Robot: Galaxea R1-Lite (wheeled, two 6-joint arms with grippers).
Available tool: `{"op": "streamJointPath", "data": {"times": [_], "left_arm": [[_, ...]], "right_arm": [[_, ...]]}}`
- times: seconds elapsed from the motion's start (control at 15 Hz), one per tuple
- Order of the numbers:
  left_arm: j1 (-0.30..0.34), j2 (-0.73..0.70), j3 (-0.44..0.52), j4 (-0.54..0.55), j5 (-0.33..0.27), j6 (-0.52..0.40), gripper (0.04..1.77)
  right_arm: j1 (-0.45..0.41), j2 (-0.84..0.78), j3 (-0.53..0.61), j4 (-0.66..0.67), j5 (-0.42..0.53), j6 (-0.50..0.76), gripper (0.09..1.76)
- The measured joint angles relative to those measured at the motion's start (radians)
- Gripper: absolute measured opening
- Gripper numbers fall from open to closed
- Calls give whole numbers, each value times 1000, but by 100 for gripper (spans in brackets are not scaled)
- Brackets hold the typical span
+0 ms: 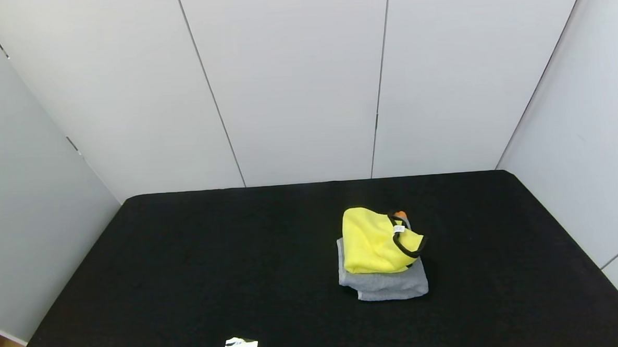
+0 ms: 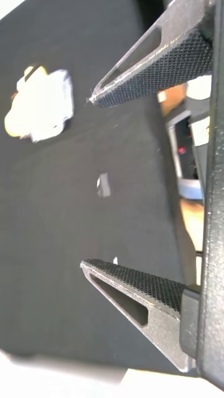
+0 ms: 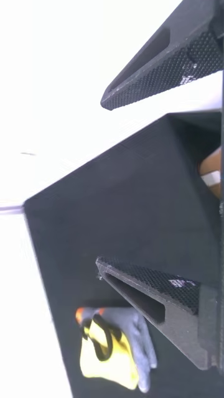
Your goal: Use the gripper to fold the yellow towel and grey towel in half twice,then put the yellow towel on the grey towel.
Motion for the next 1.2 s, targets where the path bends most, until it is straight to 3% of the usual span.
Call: {"op": "streamJointPath", "data": {"times": [0.13,0.4,0.73,1.0,1.2], "left_arm": [[47,-37,16,2,-4,0,172],[77,-80,43,19,45,-59,172],[149,-110,66,9,20,-53,172],[168,-188,176,-116,-39,-28,172],[175,-274,322,-249,-53,6,172]], "right_arm": [[-27,-69,9,14,56,-30,171],[-42,-185,55,25,127,-57,171],[-42,-248,121,18,130,-88,171],[-42,-253,159,-3,166,-92,171],[-41,-254,245,-156,200,-116,171]]}}
